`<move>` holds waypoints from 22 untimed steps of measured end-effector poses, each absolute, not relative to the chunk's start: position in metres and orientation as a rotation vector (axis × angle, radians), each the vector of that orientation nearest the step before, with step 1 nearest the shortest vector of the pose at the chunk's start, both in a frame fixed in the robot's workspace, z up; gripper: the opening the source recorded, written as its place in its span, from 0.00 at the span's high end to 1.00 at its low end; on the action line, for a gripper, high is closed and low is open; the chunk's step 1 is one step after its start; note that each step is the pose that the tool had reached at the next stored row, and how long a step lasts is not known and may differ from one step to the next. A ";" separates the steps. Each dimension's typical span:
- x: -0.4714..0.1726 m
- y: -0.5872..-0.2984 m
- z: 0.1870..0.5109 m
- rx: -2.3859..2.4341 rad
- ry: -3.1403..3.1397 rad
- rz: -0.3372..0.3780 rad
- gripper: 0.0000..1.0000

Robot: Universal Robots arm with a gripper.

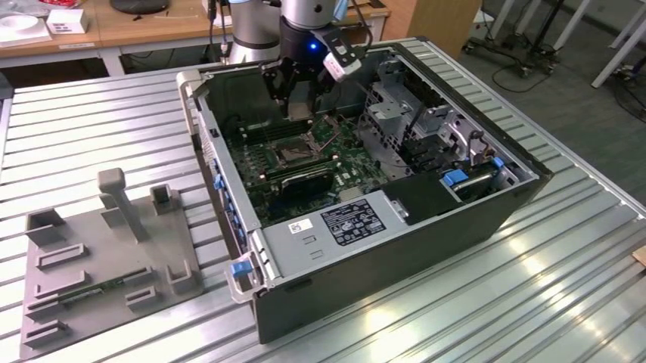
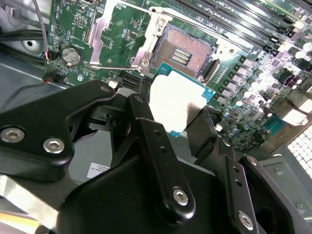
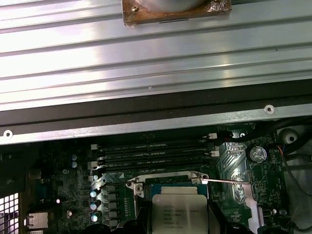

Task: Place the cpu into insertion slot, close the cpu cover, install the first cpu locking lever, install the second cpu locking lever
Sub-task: 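Place the cpu into insertion slot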

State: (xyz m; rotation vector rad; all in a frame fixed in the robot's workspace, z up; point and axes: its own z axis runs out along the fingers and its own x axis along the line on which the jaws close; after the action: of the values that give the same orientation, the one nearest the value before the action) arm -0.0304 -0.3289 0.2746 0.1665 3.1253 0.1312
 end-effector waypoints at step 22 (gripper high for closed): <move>-0.030 -0.329 0.274 0.306 3.111 0.130 0.46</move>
State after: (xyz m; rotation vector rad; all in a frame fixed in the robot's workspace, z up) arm -0.0305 -0.3290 0.2742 0.3055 3.1111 0.1302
